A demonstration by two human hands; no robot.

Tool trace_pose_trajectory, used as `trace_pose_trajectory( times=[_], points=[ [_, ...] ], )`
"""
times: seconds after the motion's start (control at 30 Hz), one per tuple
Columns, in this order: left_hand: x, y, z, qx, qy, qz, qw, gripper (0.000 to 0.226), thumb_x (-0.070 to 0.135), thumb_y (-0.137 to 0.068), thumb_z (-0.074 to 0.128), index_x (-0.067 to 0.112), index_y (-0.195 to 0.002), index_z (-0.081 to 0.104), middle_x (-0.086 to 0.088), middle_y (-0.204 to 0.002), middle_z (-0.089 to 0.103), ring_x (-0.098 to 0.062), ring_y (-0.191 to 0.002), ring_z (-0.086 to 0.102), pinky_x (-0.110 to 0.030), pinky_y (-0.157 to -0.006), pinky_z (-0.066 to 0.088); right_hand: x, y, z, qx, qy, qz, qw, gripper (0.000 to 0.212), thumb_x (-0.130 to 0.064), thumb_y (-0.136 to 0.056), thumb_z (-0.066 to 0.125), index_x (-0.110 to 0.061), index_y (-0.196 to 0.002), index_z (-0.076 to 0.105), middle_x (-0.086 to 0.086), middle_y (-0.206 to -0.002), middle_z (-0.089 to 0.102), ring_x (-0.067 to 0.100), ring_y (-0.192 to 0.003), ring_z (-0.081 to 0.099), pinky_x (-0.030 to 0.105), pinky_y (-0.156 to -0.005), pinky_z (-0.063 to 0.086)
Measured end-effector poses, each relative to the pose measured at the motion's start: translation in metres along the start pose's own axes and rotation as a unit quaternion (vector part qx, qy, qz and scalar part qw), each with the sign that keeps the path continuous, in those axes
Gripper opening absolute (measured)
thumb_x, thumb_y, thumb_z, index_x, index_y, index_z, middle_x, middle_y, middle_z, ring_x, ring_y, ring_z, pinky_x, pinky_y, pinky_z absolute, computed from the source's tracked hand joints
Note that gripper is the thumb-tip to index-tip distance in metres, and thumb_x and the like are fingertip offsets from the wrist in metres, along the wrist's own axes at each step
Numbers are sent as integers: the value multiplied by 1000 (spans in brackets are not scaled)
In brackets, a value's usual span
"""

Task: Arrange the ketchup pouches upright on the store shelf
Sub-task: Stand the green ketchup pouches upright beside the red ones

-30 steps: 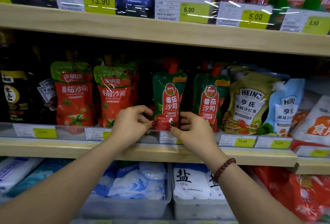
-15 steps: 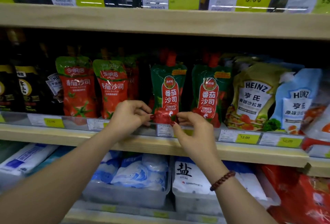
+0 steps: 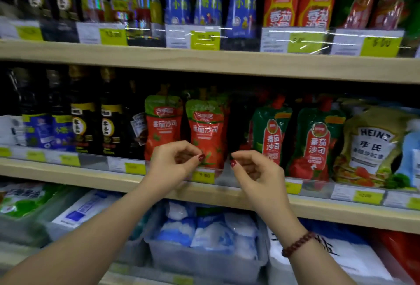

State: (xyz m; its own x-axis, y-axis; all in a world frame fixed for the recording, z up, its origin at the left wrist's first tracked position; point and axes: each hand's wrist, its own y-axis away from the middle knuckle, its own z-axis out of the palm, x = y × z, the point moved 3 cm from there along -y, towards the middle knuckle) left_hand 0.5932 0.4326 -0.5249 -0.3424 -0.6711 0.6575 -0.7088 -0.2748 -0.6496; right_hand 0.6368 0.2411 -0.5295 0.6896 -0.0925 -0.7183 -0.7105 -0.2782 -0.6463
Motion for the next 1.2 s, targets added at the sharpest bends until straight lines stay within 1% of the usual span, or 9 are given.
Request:
trace_pose_trajectory(
  times=[0.17,0.37,0.53,0.63,0.77,0.87,1.0,1.07,1.2],
  points=[
    [-47,6,-64,40,-153,-9,987,19,17,-75,75,28,-89,67,15,-88,62,-8,-89,58,-23,-78,45,-25,-9,49,-14,14,19,1000,18,-12,-82,65,-29,-88,65,-11,-79,67,2,-71,60,9,-60,47],
    [-80,11,-77,22,-214,0,977,13,29,-72,77,25,-78,67,8,-82,61,-17,-85,52,-37,-75,45,-45,-18,94,-35,44,66,996,17,-12,-83,65,-23,-96,64,-10,-90,64,0,-78,60,7,-65,48],
    [-85,3,-73,35,-202,-31,978,19,32,-71,77,26,-70,58,12,-76,53,-16,-83,50,-31,-69,30,-45,-16,113,-29,79,86,993,18,-11,-82,66,-22,-95,62,-10,-87,63,1,-80,59,6,-65,47],
    [-90,0,-73,15,-187,-31,982,21,33,-72,76,28,-69,56,13,-75,51,-16,-84,51,-30,-71,33,-39,-19,123,-18,124,90,988,21,-15,-81,67,-20,-101,64,-14,-89,63,-2,-82,58,10,-69,49],
    [-92,-1,-74,10,-156,-35,987,22,32,-71,76,28,-68,55,13,-76,51,-15,-85,50,-30,-75,33,-31,-35,139,-4,172,107,979,39,-21,-80,69,-17,-117,59,-3,-112,63,10,-104,58,31,-91,50],
    [-94,-1,-74,8,-122,-42,992,24,31,-70,78,30,-66,54,14,-74,51,-13,-84,49,-30,-76,34,-26,-47,148,3,214,112,970,55,-28,-78,70,-14,-128,51,3,-127,57,16,-116,53,26,-89,46],
    [-102,-7,-78,-7,-87,-43,995,18,29,-70,77,29,-66,60,17,-69,49,-11,-81,50,-28,-72,37,-26,-56,168,9,186,136,973,64,-26,-77,71,-11,-133,43,4,-120,59,11,-99,55,22,-77,45],
    [-100,-6,-78,-20,-72,-35,997,16,23,-71,76,29,-67,62,18,-70,49,-10,-81,51,-23,-68,36,-26,-58,172,17,174,130,976,58,-22,-75,72,-13,-126,46,2,-110,61,15,-96,60,29,-78,52],
    [-106,-6,-81,-36,-60,-40,997,15,19,-73,73,29,-69,62,15,-75,53,-11,-84,52,-26,-71,41,-22,-60,186,21,191,189,963,58,-22,-73,74,-9,-120,42,13,-117,58,29,-105,59,45,-87,52]
  ],
)
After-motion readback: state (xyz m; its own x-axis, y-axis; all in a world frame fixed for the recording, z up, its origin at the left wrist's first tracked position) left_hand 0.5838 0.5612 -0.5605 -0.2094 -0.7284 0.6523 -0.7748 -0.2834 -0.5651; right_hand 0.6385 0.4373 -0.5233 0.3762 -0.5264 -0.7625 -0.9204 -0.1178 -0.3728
